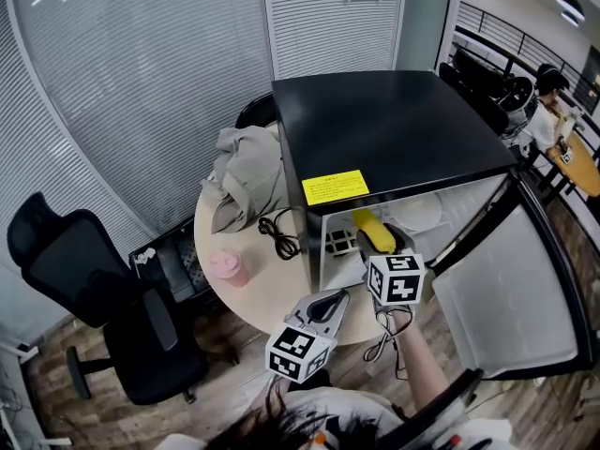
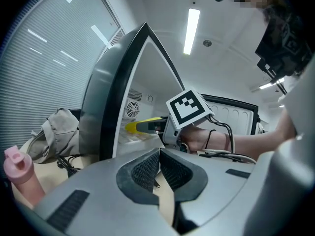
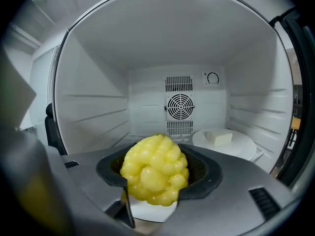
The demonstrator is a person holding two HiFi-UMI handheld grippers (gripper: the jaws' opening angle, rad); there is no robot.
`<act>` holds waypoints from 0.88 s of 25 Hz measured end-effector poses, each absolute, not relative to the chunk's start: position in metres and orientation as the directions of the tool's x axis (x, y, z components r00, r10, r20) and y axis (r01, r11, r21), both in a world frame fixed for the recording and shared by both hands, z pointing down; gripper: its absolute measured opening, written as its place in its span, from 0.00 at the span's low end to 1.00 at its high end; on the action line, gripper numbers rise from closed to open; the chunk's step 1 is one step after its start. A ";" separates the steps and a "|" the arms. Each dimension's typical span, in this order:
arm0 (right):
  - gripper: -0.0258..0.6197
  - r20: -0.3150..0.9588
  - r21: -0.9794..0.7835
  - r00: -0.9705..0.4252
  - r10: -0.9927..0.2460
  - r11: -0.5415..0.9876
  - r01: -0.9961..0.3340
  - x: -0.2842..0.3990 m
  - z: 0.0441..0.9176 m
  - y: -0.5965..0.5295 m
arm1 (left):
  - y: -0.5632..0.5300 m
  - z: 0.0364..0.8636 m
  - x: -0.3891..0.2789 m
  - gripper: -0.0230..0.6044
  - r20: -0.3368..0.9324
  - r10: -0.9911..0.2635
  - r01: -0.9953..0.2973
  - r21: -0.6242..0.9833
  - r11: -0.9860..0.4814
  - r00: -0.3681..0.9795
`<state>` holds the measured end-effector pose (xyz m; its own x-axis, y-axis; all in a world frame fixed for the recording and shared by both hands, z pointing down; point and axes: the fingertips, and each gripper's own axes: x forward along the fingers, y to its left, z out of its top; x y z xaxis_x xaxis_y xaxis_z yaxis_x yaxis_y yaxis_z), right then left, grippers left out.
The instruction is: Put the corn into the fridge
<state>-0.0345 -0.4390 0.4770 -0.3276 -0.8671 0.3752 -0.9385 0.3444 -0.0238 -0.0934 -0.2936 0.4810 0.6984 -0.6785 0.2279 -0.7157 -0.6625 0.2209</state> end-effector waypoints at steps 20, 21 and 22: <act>0.47 0.382 0.064 -0.335 -0.861 0.387 -0.920 -0.039 0.501 -0.463 | -0.290 0.488 -0.091 0.06 0.255 -0.666 -0.713 0.214 -0.668 0.701; 0.48 0.388 0.047 -0.336 -0.858 0.382 -0.923 -0.039 0.501 -0.462 | -0.290 0.487 -0.091 0.06 0.256 -0.666 -0.713 0.213 -0.668 0.701; 0.49 0.395 0.027 -0.339 -0.854 0.379 -0.925 -0.038 0.502 -0.461 | -0.290 0.487 -0.091 0.06 0.256 -0.666 -0.713 0.212 -0.668 0.700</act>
<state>-0.0377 -0.4613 0.5021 -0.3389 -0.8540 0.3947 -0.9249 0.3793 0.0267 -0.0915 -0.2896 0.4874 0.7002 -0.6664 0.2562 -0.7133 -0.6678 0.2124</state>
